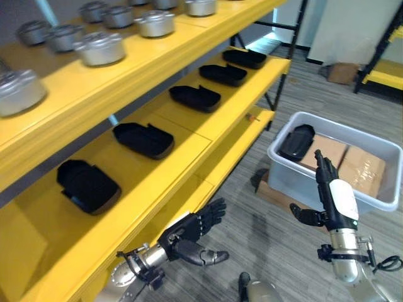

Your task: Move parts from the plastic box to the shelf.

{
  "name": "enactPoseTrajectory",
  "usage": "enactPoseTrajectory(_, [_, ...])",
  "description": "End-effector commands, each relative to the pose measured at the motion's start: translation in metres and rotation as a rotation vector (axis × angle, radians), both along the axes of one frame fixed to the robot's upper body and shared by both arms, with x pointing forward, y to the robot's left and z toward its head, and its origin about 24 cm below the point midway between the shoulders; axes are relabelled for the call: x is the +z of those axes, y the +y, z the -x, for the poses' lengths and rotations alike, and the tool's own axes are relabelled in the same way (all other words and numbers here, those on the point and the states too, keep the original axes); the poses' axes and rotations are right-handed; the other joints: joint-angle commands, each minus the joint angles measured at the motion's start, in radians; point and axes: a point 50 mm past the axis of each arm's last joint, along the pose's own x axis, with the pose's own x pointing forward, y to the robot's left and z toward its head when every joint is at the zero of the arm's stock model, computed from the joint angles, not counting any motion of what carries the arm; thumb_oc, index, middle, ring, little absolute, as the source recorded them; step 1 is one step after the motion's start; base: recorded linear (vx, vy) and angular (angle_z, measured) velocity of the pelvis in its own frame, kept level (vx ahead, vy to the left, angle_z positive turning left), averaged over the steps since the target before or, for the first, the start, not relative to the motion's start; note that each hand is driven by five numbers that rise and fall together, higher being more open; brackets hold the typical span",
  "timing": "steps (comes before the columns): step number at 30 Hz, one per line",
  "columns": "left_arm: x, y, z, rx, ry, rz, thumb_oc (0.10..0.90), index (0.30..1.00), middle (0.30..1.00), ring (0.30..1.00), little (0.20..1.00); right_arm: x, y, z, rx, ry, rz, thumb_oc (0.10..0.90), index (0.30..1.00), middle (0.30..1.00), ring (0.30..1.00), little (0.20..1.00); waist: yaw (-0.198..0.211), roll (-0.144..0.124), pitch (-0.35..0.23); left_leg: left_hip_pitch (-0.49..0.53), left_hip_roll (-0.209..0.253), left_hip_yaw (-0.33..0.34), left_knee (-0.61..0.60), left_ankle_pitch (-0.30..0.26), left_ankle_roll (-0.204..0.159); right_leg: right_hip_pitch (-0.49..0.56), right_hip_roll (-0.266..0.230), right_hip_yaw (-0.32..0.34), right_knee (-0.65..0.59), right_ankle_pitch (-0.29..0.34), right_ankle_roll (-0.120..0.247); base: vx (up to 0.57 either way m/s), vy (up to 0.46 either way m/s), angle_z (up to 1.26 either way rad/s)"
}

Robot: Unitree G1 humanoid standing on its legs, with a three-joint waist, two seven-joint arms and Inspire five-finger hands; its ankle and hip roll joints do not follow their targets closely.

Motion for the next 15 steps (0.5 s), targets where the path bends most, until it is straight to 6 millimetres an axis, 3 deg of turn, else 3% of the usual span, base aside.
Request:
enactPoseTrajectory(1, [0.042, 0.003, -0.02, 0.052, -0.239, 0.124, 0.9, 1.0, 1.0, 1.0, 1.0, 0.048, 0.005, -0.016, 0.059, -0.277, -0.021, 0.9, 1.0, 1.0, 1.0, 1.0, 0.003, -0.048, -0.017, -0.03, -0.046, -0.063, -0.023, -0.066, -0.08, 0.26, -0.015, 0.027, -0.309, 0.014, 0.074, -0.02, -0.323, -0.53])
enactPoseTrajectory(2, [0.042, 0.006, -0.022, 0.086, -0.236, 0.13, 0.9, 1.0, 1.0, 1.0, 1.0, 0.049, 0.005, -0.016, 0.074, -0.278, -0.017, 0.9, 1.0, 1.0, 1.0, 1.0, 0.003, -0.05, -0.013, -0.065, -0.022, -0.071, 0.038, -0.016, -0.084, 0.248, 0.004, 0.038, -0.297, 0.013, 0.046, -0.01, -0.306, -0.55])
enactPoseTrajectory(3, [0.041, 0.007, -0.023, 0.105, -0.229, 0.132, 0.9, 1.0, 1.0, 1.0, 1.0, 0.049, 0.005, -0.015, 0.081, -0.274, -0.017, 0.9, 1.0, 1.0, 1.0, 1.0, 0.008, -0.049, -0.012, -0.083, -0.022, -0.099, 0.065, -0.006, -0.084, 0.248, 0.011, 0.05, -0.295, 0.011, 0.039, 0.0, -0.303, -0.5])
enactPoseTrajectory(4, [0.04, 0.008, -0.023, 0.122, -0.223, 0.134, 0.9, 1.0, 1.0, 1.0, 1.0, 0.048, 0.006, -0.015, 0.093, -0.272, -0.018, 0.9, 1.0, 1.0, 1.0, 1.0, 0.015, -0.049, -0.011, -0.102, -0.028, -0.132, 0.092, -0.006, -0.081, 0.246, 0.016, 0.062, -0.293, 0.009, 0.035, 0.03, -0.12, -0.46])
enactPoseTrajectory(7, [0.04, 0.008, -0.023, 0.122, -0.223, 0.134, 0.9, 1.0, 1.0, 1.0, 1.0, 0.048, 0.006, -0.015, 0.093, -0.272, -0.018, 0.9, 1.0, 1.0, 1.0, 1.0, 0.014, -0.049, -0.011, -0.103, -0.028, -0.132, 0.093, -0.006, -0.081, 0.246, 0.016, 0.062, -0.293, 0.009, 0.035, 0.06, -0.1, -0.56])
enactPoseTrajectory(8, [0.032, 0.012, -0.014, 0.16, -0.189, 0.123, 0.9, 1.0, 1.0, 1.0, 1.0, 0.042, 0.013, -0.016, 0.134, -0.278, -0.027, 0.9, 1.0, 1.0, 1.0, 1.0, 0.072, -0.055, 0.016, -0.182, -0.165, -0.336, 0.217, -0.064, -0.024, 0.262, 0.041, 0.165, -0.28, 0.009, 0.022, 0.21, -0.305, -0.21])
enactPoseTrajectory(10, [0.028, 0.015, -0.006, 0.133, -0.168, 0.108, 0.9, 1.0, 1.0, 1.0, 1.0, 0.04, 0.012, -0.012, 0.13, -0.269, -0.029, 0.9, 1.0, 1.0, 1.0, 1.0, 0.076, -0.053, 0.019, -0.223, -0.242, -0.353, 0.213, -0.098, 0.006, 0.262, 0.061, 0.195, -0.278, 0.016, 0.026, 0.18, -0.21, -0.91])
enactPoseTrajectory(12, [0.027, 0.016, -0.003, 0.123, -0.163, 0.103, 0.9, 1.0, 1.0, 1.0, 1.0, 0.039, 0.012, -0.011, 0.126, -0.264, -0.029, 0.9, 1.0, 1.0, 1.0, 1.0, 0.076, -0.05, 0.021, -0.227, -0.263, -0.349, 0.199, -0.109, 0.014, 0.266, 0.065, 0.202, -0.278, 0.016, 0.03, 0.08, -0.024, -1.34])
enactPoseTrajectory(14, [0.027, 0.018, -0.003, 0.119, -0.154, 0.109, 0.9, 1.0, 1.0, 1.0, 1.0, 0.036, 0.012, -0.008, 0.139, -0.248, -0.025, 0.9, 1.0, 1.0, 1.0, 1.0, 0.079, -0.04, 0.031, -0.272, -0.329, -0.37, 0.151, -0.101, 0.016, 0.28, 0.086, 0.236, -0.29, 0.022, 0.04, 0.11, -0.005, -0.1])
enactPoseTrajectory(15, [0.027, 0.018, -0.003, 0.119, -0.154, 0.109, 0.9, 1.0, 1.0, 1.0, 1.0, 0.036, 0.012, -0.008, 0.139, -0.247, -0.025, 0.9, 1.0, 1.0, 1.0, 1.0, 0.079, -0.04, 0.032, -0.27, -0.33, -0.37, 0.15, -0.101, 0.017, 0.281, 0.085, 0.237, -0.292, 0.022, 0.041, 0.1, 0.008, -0.23])
